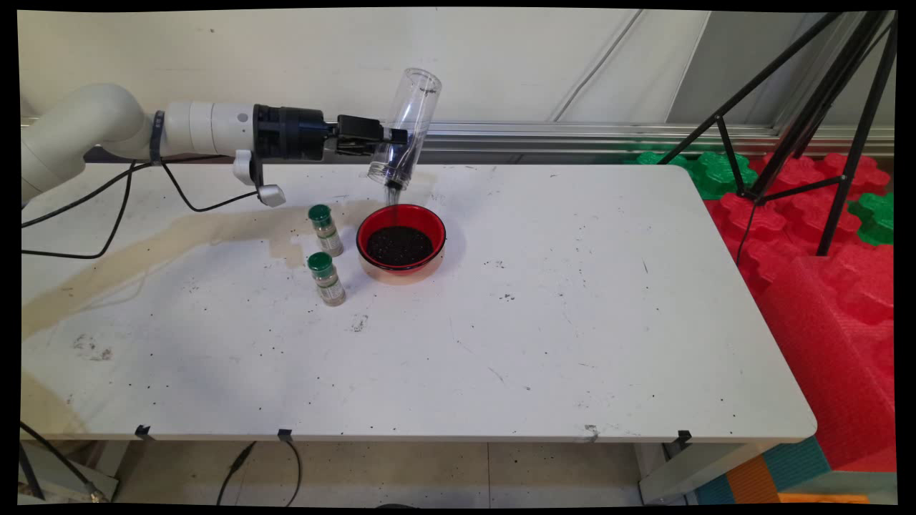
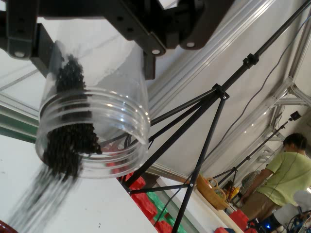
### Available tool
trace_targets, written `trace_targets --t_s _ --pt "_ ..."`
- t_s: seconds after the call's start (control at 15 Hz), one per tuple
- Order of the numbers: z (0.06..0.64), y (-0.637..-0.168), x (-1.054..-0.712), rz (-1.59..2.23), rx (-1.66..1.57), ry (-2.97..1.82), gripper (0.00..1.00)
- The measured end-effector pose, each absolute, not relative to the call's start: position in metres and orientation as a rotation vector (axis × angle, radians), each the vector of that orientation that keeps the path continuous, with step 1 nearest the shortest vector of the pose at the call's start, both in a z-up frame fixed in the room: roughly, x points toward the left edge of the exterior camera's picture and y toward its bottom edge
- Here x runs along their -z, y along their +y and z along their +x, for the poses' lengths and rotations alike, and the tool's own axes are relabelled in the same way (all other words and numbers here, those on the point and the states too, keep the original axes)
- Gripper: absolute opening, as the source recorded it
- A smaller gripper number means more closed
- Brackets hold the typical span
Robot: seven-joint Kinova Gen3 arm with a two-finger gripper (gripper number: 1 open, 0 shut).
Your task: Pour the black seasoning powder in the red bowl
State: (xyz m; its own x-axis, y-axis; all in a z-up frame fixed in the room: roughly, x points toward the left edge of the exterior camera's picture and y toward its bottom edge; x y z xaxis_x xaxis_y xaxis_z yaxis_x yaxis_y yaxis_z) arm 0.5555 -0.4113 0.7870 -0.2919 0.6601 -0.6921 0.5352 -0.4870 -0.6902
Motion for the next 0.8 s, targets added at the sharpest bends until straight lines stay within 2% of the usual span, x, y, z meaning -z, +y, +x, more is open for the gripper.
trace_targets --t_s 0.8 --pt "0.5540 -0.4111 -0.7889 -1.891 -1.953 -1.470 0.00"
